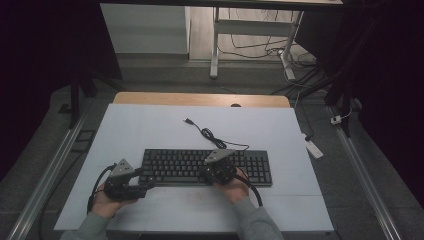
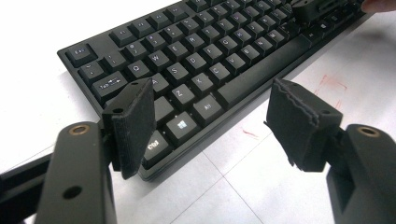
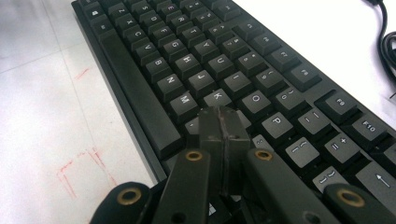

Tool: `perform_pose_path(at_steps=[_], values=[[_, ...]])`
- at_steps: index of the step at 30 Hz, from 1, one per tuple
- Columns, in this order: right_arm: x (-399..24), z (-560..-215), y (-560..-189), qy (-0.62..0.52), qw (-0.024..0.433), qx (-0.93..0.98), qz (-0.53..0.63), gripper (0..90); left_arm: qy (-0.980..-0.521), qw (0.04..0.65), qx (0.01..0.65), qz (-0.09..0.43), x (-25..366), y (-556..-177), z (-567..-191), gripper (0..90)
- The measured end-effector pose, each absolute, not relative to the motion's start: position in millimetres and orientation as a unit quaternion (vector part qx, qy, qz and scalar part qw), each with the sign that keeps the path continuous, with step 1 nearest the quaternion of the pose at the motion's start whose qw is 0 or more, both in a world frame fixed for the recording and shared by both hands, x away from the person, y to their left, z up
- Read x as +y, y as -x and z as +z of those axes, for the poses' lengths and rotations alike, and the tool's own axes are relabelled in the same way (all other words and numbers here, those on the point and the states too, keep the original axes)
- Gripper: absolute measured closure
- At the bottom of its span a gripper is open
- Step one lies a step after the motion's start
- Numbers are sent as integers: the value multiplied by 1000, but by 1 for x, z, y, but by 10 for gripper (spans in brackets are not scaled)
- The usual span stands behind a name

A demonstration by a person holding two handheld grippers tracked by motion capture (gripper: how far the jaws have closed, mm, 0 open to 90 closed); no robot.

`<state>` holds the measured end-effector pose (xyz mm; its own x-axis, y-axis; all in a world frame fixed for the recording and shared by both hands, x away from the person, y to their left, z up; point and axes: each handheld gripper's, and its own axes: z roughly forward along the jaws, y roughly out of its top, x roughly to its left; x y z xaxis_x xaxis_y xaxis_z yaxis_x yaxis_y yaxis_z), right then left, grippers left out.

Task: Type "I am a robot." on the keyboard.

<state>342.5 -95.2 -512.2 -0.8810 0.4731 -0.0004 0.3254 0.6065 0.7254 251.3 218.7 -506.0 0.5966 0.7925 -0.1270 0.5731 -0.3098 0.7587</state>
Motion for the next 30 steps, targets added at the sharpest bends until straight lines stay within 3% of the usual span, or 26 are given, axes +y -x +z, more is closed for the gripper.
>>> perform_pose_path(at_steps=[14, 23, 30], values=[[-98, -509, -340, -221, 109, 883, 399, 893, -796, 403, 429, 138, 219, -252, -506, 325], [-130, -496, -335, -243, 136, 860, 428, 597, -796, 402, 431, 137, 220, -252, -507, 324], [-169, -492, -327, -258, 159, 847, 437, 481, -796, 400, 432, 138, 220, -252, -508, 322]])
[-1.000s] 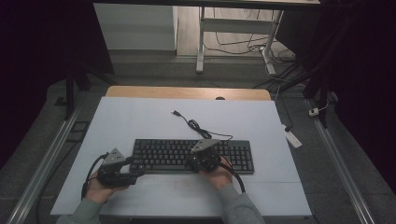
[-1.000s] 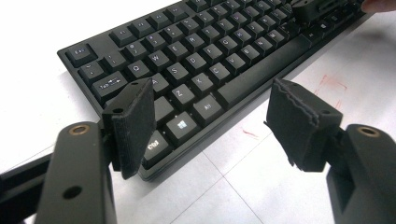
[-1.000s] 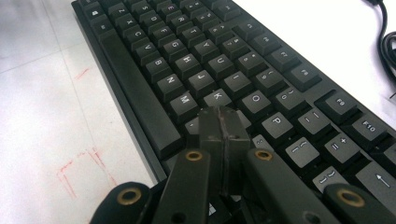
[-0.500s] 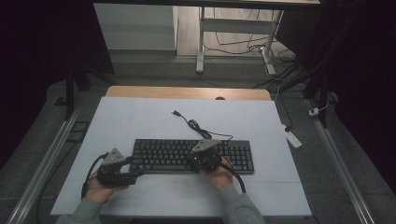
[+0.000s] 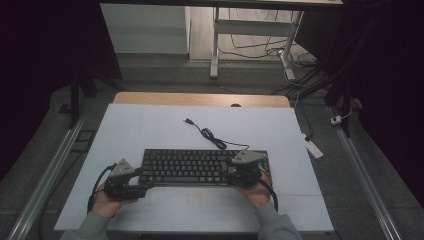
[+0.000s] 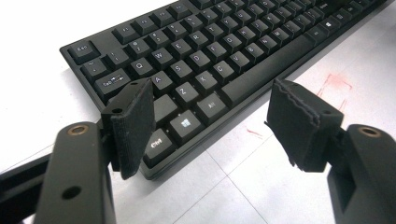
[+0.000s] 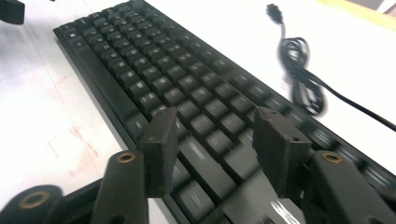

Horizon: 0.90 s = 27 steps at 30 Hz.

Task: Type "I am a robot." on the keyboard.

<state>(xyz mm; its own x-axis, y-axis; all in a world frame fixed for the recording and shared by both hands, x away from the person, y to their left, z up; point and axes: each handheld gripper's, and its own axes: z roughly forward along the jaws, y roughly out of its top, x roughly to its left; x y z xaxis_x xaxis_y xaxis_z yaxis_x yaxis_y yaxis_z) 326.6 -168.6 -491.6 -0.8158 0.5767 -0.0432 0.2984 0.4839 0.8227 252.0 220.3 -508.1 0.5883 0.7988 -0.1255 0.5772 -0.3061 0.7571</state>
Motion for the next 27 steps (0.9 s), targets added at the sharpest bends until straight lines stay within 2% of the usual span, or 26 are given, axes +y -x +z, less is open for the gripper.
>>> perform_pose_path(at_steps=[14, 27], values=[[-239, -486, -304, -288, 200, 829, 436, 418, -794, 400, 433, 145, 221, -251, -509, 320], [-286, -498, -287, -311, 203, 823, 429, 410, -795, 398, 432, 151, 224, -246, -515, 314]])
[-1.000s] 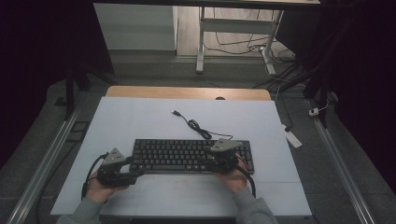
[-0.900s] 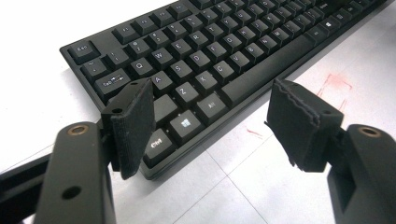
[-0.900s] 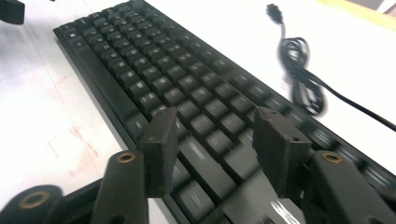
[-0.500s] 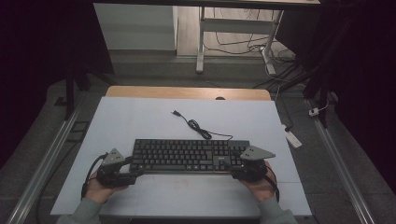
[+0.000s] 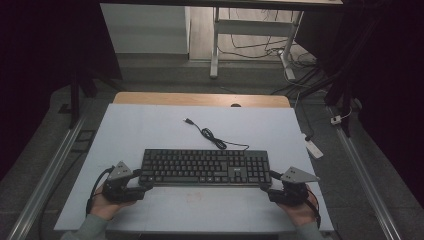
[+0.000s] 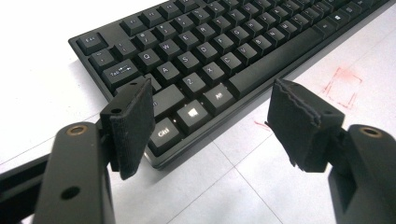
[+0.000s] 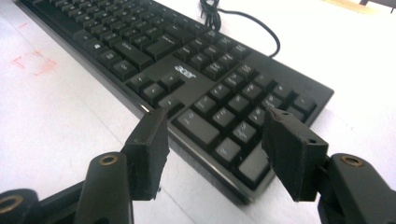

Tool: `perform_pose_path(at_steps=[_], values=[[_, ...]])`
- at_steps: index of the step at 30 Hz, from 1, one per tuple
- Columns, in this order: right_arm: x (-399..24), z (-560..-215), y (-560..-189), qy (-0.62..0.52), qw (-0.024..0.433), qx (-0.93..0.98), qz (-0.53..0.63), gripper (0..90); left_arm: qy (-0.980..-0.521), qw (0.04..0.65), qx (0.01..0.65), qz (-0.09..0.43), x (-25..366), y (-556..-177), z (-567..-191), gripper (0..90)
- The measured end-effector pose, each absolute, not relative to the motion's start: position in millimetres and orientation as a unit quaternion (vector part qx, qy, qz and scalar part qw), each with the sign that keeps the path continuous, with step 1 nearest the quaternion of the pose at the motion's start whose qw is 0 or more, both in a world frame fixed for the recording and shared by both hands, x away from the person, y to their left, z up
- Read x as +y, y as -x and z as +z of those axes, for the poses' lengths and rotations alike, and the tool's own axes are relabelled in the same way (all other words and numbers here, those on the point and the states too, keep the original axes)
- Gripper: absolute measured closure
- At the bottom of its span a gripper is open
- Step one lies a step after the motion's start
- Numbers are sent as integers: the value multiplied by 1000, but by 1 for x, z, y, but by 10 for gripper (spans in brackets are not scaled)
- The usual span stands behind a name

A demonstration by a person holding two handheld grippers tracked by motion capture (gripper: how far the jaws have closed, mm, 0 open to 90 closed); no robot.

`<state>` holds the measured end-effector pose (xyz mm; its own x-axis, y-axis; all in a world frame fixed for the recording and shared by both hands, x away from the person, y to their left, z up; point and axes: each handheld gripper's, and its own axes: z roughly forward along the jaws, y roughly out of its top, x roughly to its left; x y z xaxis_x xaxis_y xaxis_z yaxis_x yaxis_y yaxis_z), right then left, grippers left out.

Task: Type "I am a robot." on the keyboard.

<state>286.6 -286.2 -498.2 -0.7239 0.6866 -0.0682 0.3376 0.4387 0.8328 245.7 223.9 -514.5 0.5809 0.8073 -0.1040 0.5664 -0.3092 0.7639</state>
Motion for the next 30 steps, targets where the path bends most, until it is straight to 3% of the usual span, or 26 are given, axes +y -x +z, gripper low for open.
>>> perform_pose_path(at_steps=[30], values=[[-285, -501, -287, -304, 195, 825, 434, 417, -796, 397, 430, 154, 227, -244, -516, 306]])
